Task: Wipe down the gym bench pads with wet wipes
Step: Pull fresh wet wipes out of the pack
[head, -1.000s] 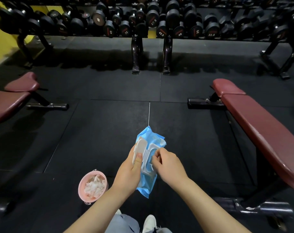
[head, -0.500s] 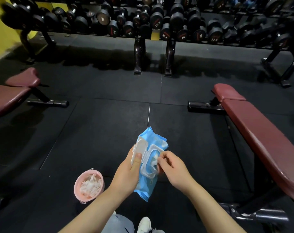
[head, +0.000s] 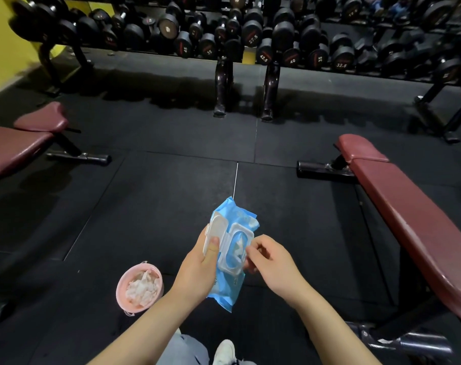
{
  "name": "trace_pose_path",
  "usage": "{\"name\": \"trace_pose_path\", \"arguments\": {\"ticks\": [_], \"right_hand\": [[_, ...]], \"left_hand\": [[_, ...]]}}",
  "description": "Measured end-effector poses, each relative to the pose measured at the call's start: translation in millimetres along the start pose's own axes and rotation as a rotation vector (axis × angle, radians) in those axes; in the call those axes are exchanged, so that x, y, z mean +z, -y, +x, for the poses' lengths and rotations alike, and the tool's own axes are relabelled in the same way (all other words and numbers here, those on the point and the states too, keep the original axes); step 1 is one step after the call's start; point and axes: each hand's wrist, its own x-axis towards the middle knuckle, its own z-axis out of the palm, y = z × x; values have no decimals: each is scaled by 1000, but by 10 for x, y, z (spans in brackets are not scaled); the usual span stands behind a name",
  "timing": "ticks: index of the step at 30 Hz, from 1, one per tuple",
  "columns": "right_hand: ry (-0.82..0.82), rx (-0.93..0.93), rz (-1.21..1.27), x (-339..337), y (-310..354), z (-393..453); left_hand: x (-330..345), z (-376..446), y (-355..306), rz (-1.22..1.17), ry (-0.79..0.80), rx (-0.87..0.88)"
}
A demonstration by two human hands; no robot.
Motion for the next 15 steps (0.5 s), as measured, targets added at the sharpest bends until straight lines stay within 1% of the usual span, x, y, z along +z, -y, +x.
{"name": "trace_pose_path", "arguments": {"ticks": [3, 6, 9, 12, 15], "right_hand": [[-90, -83, -76, 0, -28, 1], [-79, -161, -108, 72, -28, -1], [-144, -203, -276, 155, -31, -1], [-249, -212, -411, 206, -32, 5], [-291, -194, -486, 264, -6, 3]], "left_hand": [[-29, -1, -2, 10, -14, -2], [-38, -7, 1, 1, -16, -2], [-22, -14, -8, -34, -4, 2], [-8, -19, -12, -14, 1, 17], [4, -21, -2, 6, -8, 20]]}}
